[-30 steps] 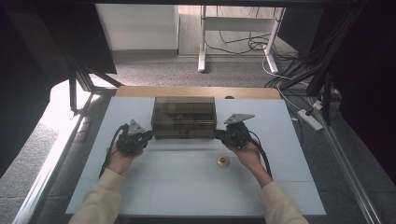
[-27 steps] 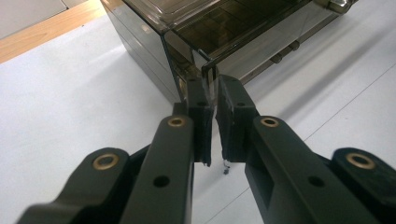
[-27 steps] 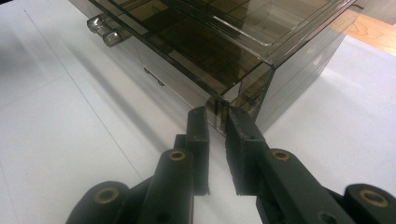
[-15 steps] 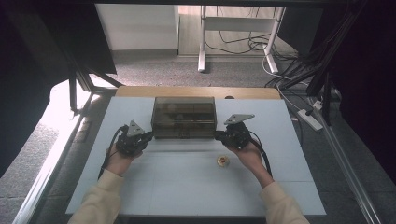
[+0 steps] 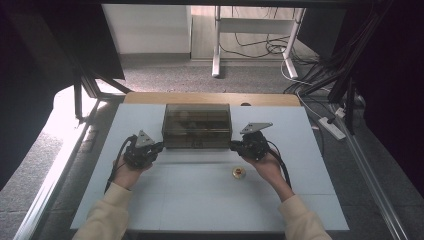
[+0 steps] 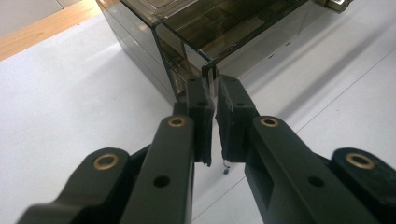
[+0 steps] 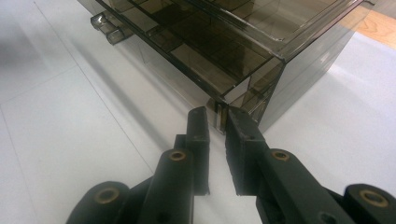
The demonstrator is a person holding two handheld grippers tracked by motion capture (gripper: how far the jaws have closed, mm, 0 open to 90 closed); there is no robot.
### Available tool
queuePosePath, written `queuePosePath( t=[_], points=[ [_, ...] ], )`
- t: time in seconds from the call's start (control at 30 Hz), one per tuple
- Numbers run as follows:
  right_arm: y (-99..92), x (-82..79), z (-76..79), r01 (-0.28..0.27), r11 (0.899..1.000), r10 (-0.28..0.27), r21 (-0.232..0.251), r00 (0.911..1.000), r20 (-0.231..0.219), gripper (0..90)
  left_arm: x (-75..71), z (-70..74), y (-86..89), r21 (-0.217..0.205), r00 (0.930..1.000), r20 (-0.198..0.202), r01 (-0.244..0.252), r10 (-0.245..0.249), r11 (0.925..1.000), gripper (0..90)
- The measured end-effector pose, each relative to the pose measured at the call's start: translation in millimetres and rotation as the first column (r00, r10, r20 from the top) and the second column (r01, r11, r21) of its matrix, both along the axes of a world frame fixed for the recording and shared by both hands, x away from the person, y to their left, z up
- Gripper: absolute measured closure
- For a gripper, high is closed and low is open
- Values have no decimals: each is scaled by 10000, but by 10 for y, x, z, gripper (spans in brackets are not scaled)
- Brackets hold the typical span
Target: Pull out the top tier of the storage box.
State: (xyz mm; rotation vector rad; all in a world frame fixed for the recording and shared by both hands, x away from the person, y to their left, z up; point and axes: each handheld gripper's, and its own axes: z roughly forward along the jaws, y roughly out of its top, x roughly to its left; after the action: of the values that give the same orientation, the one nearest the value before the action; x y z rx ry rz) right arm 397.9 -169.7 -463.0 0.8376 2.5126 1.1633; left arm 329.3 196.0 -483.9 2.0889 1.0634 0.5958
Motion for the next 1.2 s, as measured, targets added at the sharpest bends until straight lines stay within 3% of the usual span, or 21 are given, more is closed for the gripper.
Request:
queuePosePath(
  t=[1.2],
  points=[
    [-1,-96,35,-270,9995,269,-173,9996,-41,803,-92,-1,9,127,10000,-21,91,-91,9999,833]
  ],
)
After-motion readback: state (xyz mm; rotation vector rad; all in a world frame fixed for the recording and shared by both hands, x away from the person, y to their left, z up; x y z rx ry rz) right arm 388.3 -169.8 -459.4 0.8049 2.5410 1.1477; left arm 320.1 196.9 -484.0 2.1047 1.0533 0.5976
